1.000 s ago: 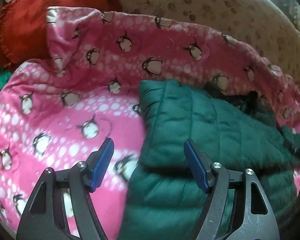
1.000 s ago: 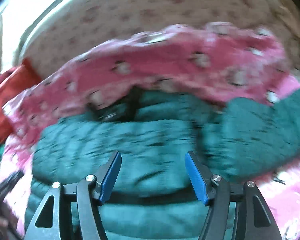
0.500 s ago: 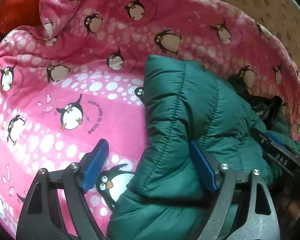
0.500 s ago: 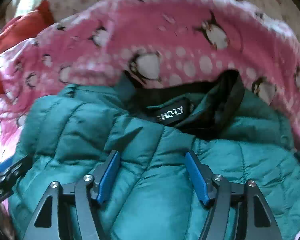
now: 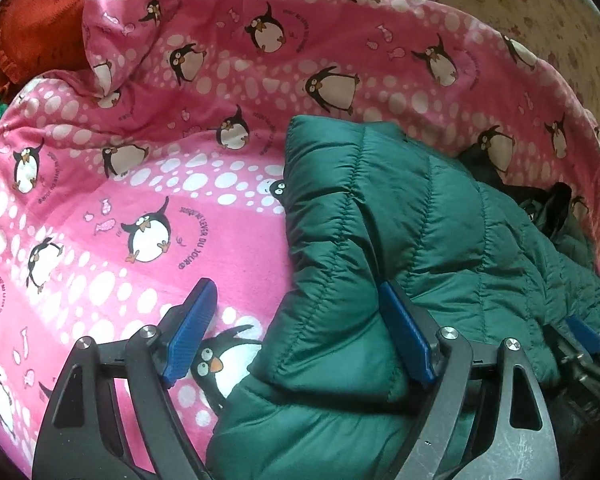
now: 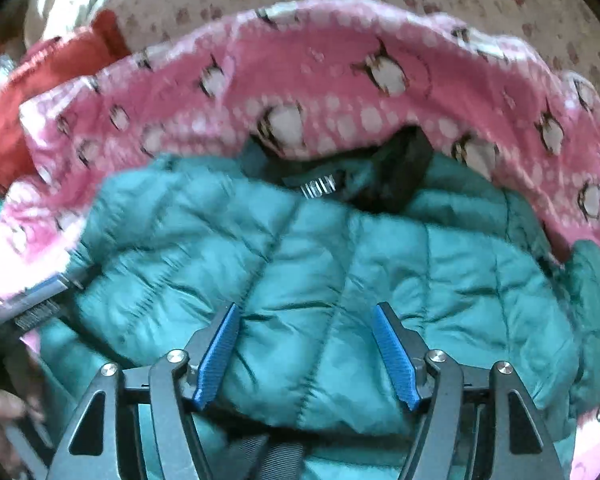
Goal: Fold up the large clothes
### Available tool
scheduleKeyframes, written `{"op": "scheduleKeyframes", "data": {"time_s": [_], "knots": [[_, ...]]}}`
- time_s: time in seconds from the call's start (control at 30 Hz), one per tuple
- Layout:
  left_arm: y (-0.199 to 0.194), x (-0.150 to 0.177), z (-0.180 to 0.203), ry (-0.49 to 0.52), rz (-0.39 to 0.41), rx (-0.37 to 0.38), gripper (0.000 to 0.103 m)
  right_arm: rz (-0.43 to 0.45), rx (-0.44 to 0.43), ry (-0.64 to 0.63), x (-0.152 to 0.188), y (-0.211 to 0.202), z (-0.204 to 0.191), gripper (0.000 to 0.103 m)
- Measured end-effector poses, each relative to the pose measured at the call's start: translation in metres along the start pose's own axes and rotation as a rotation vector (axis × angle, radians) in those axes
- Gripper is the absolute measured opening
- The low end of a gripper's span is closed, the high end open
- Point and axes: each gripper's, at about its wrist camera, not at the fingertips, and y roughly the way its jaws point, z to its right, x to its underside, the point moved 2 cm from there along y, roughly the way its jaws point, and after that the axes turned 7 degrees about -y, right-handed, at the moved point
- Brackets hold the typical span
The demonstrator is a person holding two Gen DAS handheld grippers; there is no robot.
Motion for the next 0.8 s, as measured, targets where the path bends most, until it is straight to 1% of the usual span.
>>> {"op": "scheduleKeyframes", "data": {"time_s": [0.1, 0.17, 0.23, 0.3, 0.37, 0.47, 0.53, 0.57, 0.6, 0.67, 0.7, 0.73, 0.8], "knots": [[0.001, 0.001, 0.003, 0.012, 0.008, -0.014, 0.084, 0.005, 0.022, -0.013, 0.002, 0.003, -0.003, 0.069], [0.001, 0.002, 0.003, 0.018, 0.013, -0.019, 0.084, 0.004, 0.014, -0.007, 0.001, 0.001, -0.004, 0.069], [0.0, 0.002, 0.002, 0.018, 0.016, -0.013, 0.084, 0.004, -0.013, 0.016, 0.0, -0.011, 0.003, 0.069], [-0.006, 0.0, 0.0, 0.016, 0.01, 0.005, 0.084, 0.03, -0.013, 0.042, -0.003, -0.026, 0.01, 0.068], [-0.02, -0.004, -0.003, -0.013, 0.017, 0.029, 0.084, 0.065, 0.019, 0.061, -0.006, -0.043, 0.026, 0.068], [-0.043, -0.008, -0.001, -0.019, 0.051, 0.098, 0.084, 0.079, 0.099, 0.083, -0.004, -0.059, 0.057, 0.068], [-0.052, -0.011, 0.009, -0.002, 0.078, 0.119, 0.084, 0.058, 0.16, 0.116, -0.001, -0.057, 0.078, 0.068], [-0.053, -0.01, 0.016, 0.014, 0.08, 0.129, 0.084, 0.047, 0.167, 0.131, -0.001, -0.054, 0.084, 0.068], [-0.05, -0.009, 0.023, 0.034, 0.069, 0.134, 0.084, 0.031, 0.17, 0.149, 0.001, -0.048, 0.091, 0.068], [-0.04, -0.006, 0.035, 0.068, 0.029, 0.129, 0.084, -0.011, 0.2, 0.162, 0.003, -0.03, 0.099, 0.065], [-0.03, -0.002, 0.041, 0.093, -0.005, 0.109, 0.084, -0.039, 0.217, 0.16, 0.005, -0.021, 0.103, 0.064], [-0.024, 0.0, 0.044, 0.115, -0.016, 0.082, 0.084, -0.074, 0.214, 0.165, 0.009, -0.01, 0.107, 0.064], [-0.017, 0.008, 0.051, 0.175, -0.001, 0.032, 0.084, -0.088, 0.19, 0.192, 0.014, -0.001, 0.114, 0.064]]}}
